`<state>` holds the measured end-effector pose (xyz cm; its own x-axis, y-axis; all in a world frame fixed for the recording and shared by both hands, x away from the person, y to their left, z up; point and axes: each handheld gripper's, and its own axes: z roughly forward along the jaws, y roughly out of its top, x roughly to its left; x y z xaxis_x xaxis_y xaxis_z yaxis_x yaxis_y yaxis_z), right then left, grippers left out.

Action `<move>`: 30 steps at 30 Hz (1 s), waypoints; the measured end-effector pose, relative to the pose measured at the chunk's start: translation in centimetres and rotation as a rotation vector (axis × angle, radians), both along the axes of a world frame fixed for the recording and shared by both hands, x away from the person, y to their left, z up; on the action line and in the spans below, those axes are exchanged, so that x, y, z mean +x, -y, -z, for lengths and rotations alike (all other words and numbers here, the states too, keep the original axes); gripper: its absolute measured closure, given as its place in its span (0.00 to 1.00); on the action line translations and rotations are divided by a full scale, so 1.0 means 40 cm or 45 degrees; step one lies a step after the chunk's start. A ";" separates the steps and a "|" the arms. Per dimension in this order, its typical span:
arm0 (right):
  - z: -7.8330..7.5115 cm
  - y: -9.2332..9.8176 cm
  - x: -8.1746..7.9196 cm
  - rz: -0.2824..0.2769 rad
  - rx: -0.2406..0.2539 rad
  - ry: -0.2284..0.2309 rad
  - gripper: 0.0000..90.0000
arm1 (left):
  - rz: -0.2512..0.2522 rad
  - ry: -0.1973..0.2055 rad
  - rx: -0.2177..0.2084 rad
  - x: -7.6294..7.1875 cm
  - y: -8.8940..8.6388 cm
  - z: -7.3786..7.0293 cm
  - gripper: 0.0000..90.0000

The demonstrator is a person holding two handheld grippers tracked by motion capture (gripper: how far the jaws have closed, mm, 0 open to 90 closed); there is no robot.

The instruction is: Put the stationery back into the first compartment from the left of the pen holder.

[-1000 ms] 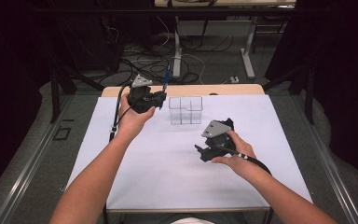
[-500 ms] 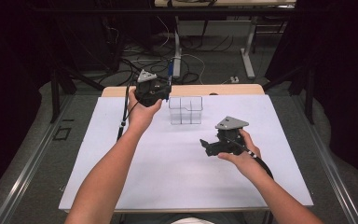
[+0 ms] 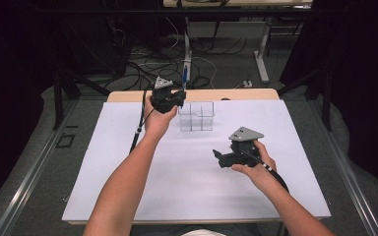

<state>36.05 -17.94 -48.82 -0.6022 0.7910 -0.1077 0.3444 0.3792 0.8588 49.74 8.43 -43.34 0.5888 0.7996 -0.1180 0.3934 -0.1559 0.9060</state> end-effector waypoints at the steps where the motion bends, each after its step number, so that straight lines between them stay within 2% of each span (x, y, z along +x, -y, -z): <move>1: 0.001 0.001 0.000 0.006 0.007 -0.006 0.00 | -0.001 0.001 0.007 0.003 0.002 0.004 0.88; 12: 0.003 0.016 -0.002 0.020 0.031 -0.017 0.00 | -0.040 -0.054 0.032 0.039 0.014 0.062 0.88; 14: 0.004 0.016 -0.002 0.020 0.037 -0.021 0.00 | -0.041 -0.064 0.057 0.043 0.016 0.071 0.88; 17: 0.006 0.019 -0.002 0.014 0.026 -0.022 0.00 | -0.044 -0.068 0.061 0.049 0.021 0.087 0.88; 20: 0.006 0.020 -0.002 0.015 0.033 -0.027 0.00 | -0.032 -0.095 0.088 0.051 0.022 0.095 0.88; 23: 0.006 0.020 -0.002 0.018 0.043 -0.036 0.00 | -0.028 -0.108 0.087 0.052 0.022 0.097 0.88; 24: 0.006 0.020 -0.002 0.018 0.045 -0.037 0.00 | -0.036 -0.112 0.065 0.051 0.024 0.098 0.87; 27: 0.003 0.023 -0.002 0.022 0.039 -0.042 0.00 | -0.029 -0.121 0.096 0.044 0.020 0.090 0.72; 28: 0.004 0.024 -0.001 0.020 0.055 -0.029 0.00 | -0.032 -0.114 0.103 0.041 0.019 0.085 0.67; 30: 0.002 0.029 0.000 0.025 0.045 -0.024 0.00 | -0.039 -0.106 0.116 0.031 0.013 0.075 0.60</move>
<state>36.06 -19.12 -48.89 -0.5880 0.8059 -0.0683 0.3681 0.3418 0.8647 50.99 7.91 -46.32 0.5551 0.8268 -0.0911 0.4723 -0.2232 0.8527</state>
